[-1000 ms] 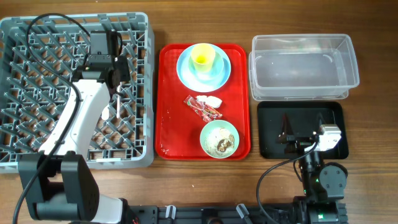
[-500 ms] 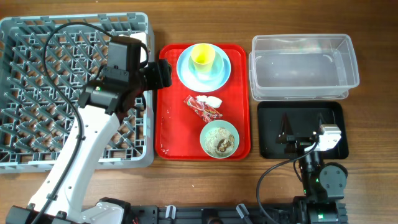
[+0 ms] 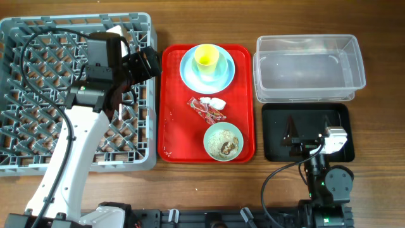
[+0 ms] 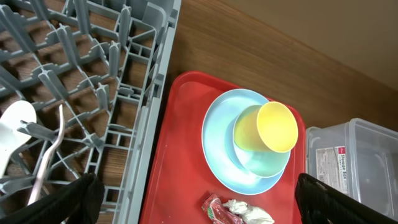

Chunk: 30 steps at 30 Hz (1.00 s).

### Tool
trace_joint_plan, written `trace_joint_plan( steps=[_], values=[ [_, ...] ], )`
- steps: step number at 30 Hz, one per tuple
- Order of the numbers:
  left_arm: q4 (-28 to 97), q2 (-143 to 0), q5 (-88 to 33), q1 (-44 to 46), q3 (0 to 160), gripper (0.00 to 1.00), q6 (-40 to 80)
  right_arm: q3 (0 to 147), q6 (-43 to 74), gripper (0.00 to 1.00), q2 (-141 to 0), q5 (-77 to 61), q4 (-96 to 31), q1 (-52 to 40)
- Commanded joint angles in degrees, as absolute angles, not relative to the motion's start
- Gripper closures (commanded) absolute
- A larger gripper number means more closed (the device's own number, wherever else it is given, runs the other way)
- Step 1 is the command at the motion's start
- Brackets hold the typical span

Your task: Sort waste into correct bins and load items into the dishwasher rack

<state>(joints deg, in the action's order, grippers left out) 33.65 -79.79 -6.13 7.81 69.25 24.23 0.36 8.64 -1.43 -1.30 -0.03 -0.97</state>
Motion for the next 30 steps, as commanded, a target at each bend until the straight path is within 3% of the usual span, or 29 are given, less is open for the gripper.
trace_joint_plan(
  steps=[1, 14, 20, 25, 30],
  values=[
    [33.7, -79.2, -7.0, 7.7, 69.0, 0.0, 24.9, 0.3, 7.6, 0.0, -1.6, -1.8, 0.2, -1.3],
    [33.7, -79.2, -7.0, 7.7, 69.0, 0.0, 24.9, 0.3, 6.5, 0.0, -1.6, 1.3, 2.5, -1.3],
    [33.7, -79.2, -7.0, 7.7, 69.0, 0.0, 24.9, 2.3, 18.3, 0.0, -1.6, -9.1, 7.5, -1.3],
    [33.7, -79.2, -7.0, 7.7, 69.0, 0.0, 24.9, 21.7, 22.5, 0.0, -10.9, -11.4, -12.1, -1.3],
    [33.7, -79.2, -7.0, 7.7, 69.0, 0.0, 24.9, 49.6, 18.7, 0.0, -36.5, -16.4, -34.0, -1.3]
  ],
)
